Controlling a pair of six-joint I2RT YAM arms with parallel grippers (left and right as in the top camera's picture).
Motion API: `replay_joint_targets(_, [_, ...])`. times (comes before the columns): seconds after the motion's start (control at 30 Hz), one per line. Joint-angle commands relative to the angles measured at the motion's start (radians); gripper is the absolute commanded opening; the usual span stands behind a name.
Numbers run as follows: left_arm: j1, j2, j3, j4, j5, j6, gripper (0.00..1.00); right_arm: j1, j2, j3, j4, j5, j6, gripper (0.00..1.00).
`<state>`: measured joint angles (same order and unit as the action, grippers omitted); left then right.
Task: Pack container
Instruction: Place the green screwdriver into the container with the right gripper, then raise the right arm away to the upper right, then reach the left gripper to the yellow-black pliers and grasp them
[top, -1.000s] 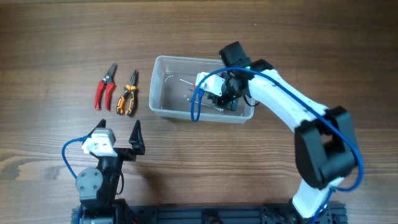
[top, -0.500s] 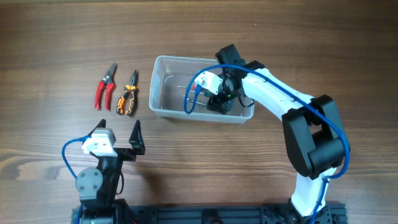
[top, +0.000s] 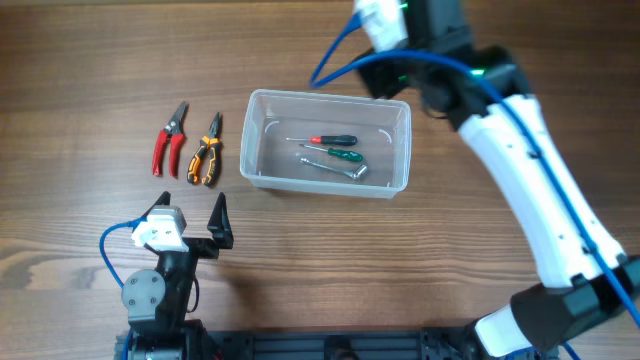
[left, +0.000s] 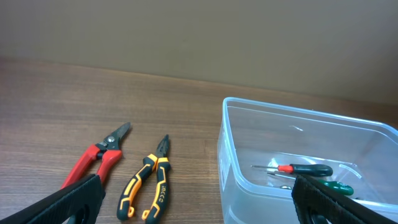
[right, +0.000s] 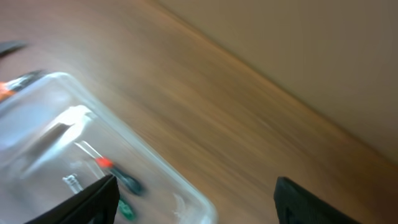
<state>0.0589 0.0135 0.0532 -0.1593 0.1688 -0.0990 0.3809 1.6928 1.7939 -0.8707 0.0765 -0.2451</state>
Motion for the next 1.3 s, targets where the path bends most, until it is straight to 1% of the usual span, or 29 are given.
replay_joint_targets(0.0, [-0.006,-0.009,-0.005,0.002,-0.002,0.016,1.00,-0.158,0.011,0.003,-0.103,0.149,0.196,0.88])
replay_joint_targets(0.07, [-0.006,-0.009,-0.005,0.002,-0.002,0.016,1.00,-0.243,0.011,0.001,-0.140,0.145,0.228,0.90])
replay_joint_targets(0.13, [-0.006,-0.009,-0.005,0.002,-0.002,0.016,1.00,-0.329,0.011,0.001,-0.157,0.117,0.229,0.90])
replay_joint_targets(0.2, [-0.006,-0.009,-0.005,0.002,-0.002,0.016,1.00,-0.401,0.011,0.001,-0.159,0.094,0.229,1.00])
replay_joint_targets(0.3, [-0.006,-0.009,-0.005,0.002,-0.002,0.016,1.00,-0.452,0.011,0.001,-0.160,0.092,0.226,1.00])
replay_joint_targets(0.63, [-0.006,-0.009,-0.005,0.005,-0.003,0.016,1.00,-0.463,0.011,0.001,-0.159,0.091,0.225,1.00])
replay_joint_targets(0.7, [-0.005,-0.009,-0.004,0.035,-0.002,0.014,1.00,-0.463,0.011,0.001,-0.159,0.092,0.225,1.00])
replay_joint_targets(0.77, [-0.005,-0.008,0.017,0.047,-0.006,-0.024,1.00,-0.463,0.011,0.001,-0.159,0.091,0.225,1.00])
replay_joint_targets(0.83, [-0.005,0.010,0.062,0.020,-0.033,-0.049,1.00,-0.463,0.011,0.001,-0.159,0.092,0.225,1.00])
replay_joint_targets(0.93, [-0.005,0.142,0.211,-0.110,-0.067,-0.037,1.00,-0.463,0.011,0.001,-0.159,0.091,0.225,1.00])
replay_joint_targets(1.0, [-0.005,0.278,0.319,-0.174,-0.074,-0.008,1.00,-0.463,0.011,0.001,-0.159,0.091,0.225,1.00])
replay_joint_targets(1.13, [-0.005,0.636,0.597,-0.331,-0.073,0.055,1.00,-0.463,0.011,0.001,-0.159,0.091,0.225,1.00])
replay_joint_targets(1.2, [-0.005,0.824,0.762,-0.452,-0.073,0.103,1.00,-0.463,0.011,0.001,-0.159,0.091,0.225,0.99])
replay_joint_targets(1.23, [-0.005,0.940,0.870,-0.538,-0.073,0.159,1.00,-0.463,0.011,0.001,-0.159,0.091,0.225,1.00])
replay_joint_targets(1.27, [-0.005,0.993,0.922,-0.580,-0.073,0.198,1.00,-0.463,0.011,0.001,-0.159,0.091,0.225,1.00])
